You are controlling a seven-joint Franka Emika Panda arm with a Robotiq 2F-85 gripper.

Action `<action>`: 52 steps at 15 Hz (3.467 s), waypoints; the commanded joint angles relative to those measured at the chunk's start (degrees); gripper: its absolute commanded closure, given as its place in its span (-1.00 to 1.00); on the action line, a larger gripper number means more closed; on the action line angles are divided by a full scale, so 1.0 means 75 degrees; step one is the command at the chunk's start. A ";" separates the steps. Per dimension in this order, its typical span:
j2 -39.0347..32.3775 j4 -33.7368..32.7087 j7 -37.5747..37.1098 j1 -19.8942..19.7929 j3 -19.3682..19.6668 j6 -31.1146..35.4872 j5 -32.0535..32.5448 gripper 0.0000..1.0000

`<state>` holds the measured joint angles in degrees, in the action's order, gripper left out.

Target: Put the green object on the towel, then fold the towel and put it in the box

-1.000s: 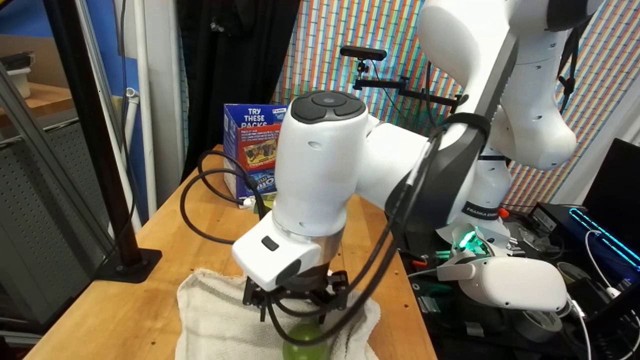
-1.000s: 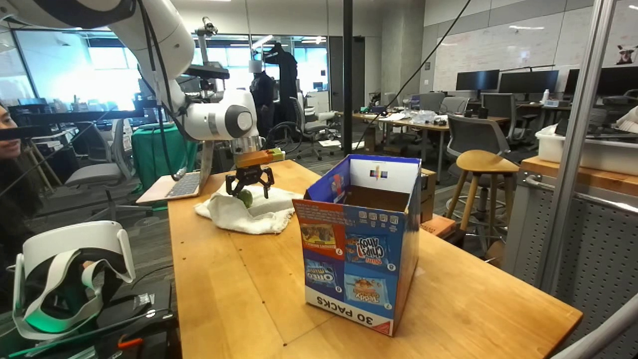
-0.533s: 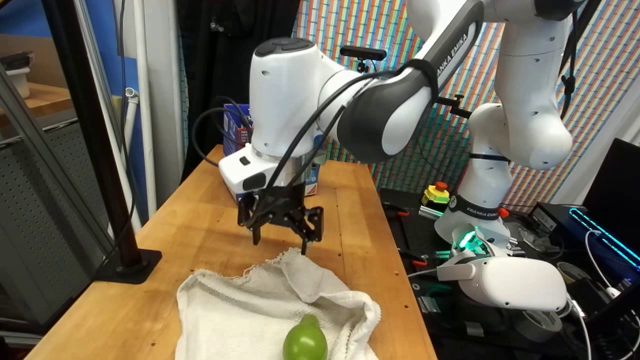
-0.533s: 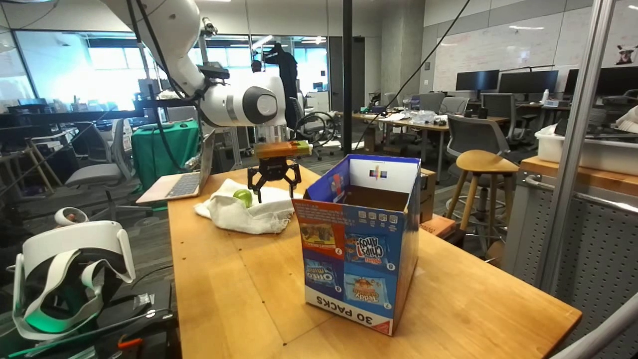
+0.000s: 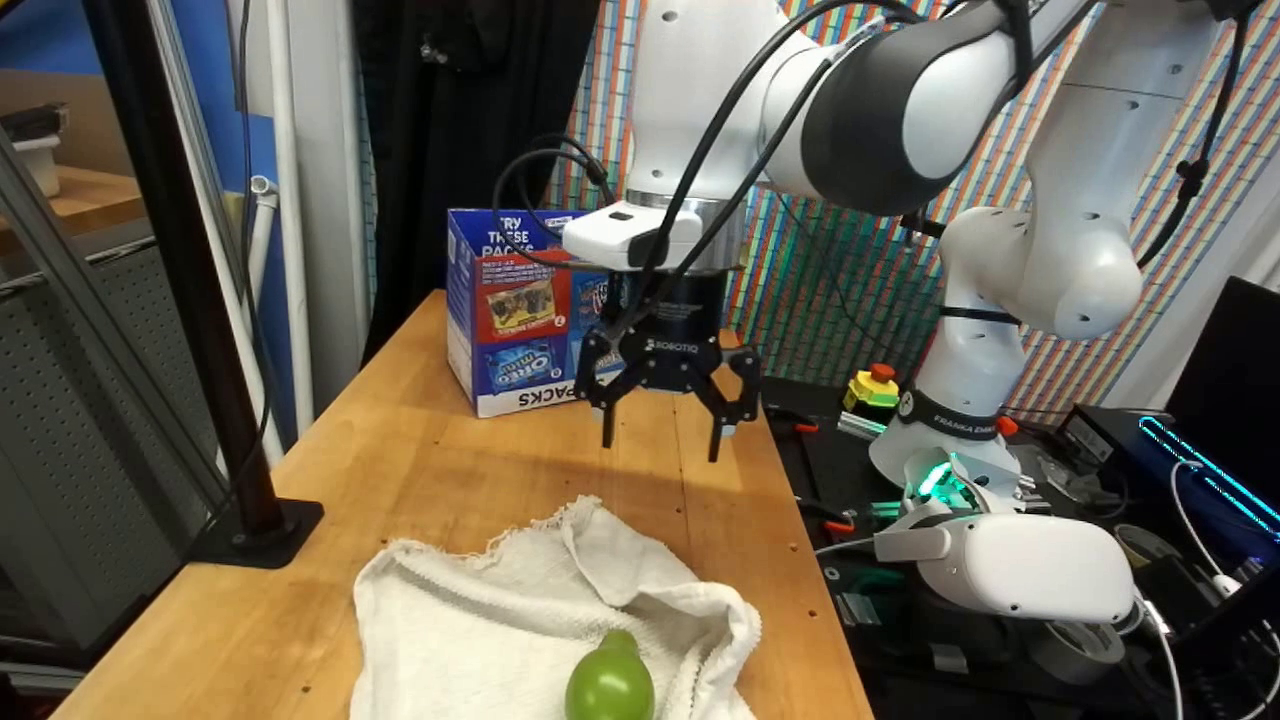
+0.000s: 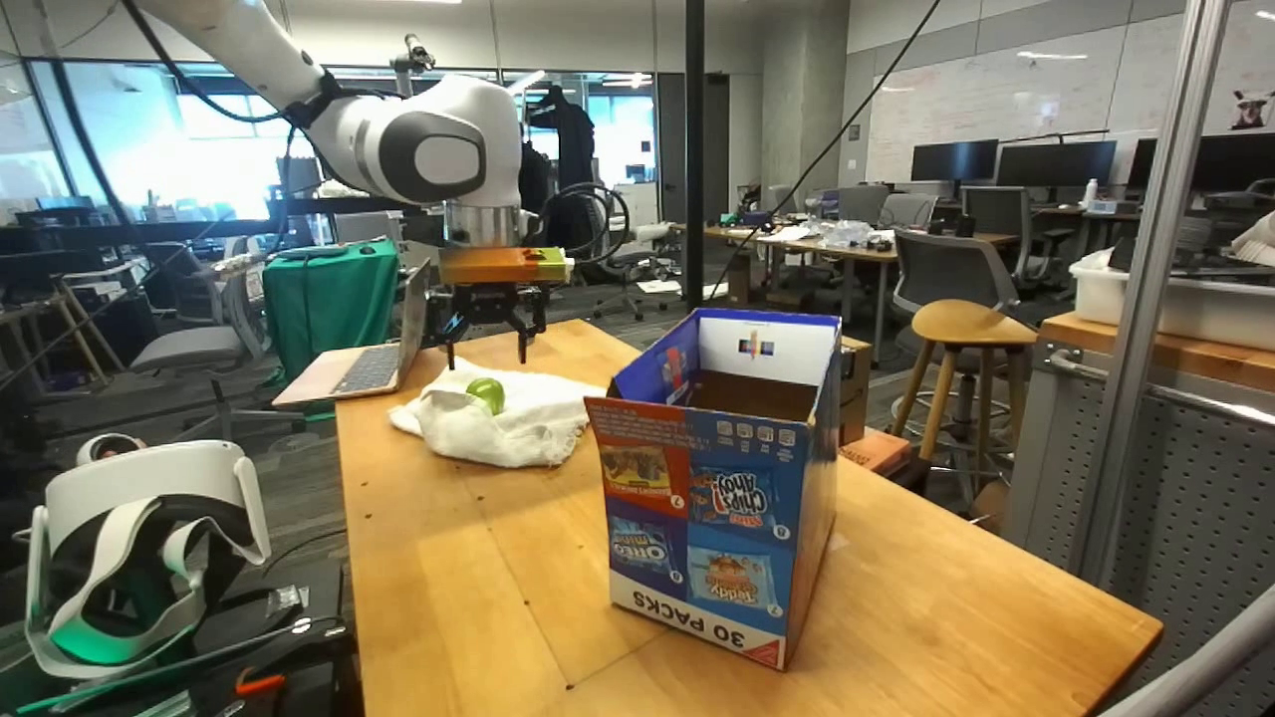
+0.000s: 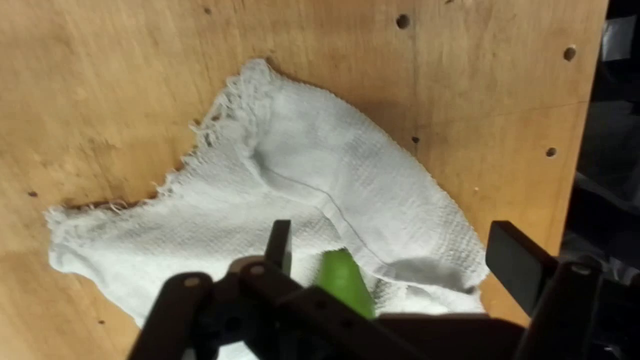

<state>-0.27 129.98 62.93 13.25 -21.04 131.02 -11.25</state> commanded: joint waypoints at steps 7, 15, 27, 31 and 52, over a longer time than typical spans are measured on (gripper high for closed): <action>0.0523 0.1154 0.4449 0.1233 -0.0002 0.1258 -0.3583 -1.00; -0.0097 0.1064 0.5507 0.1503 -0.0276 0.1737 -0.3737 -1.00; -0.1014 0.0873 0.4435 0.1256 -0.0445 0.2796 -0.1770 -0.02; -0.0686 0.0844 0.3603 0.1147 -0.0378 0.2400 -0.1266 0.59; -0.1923 -0.2406 0.2937 0.1210 -0.0554 -0.0022 -0.1513 0.90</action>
<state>-10.02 117.93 88.28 22.42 -25.09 131.90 -24.65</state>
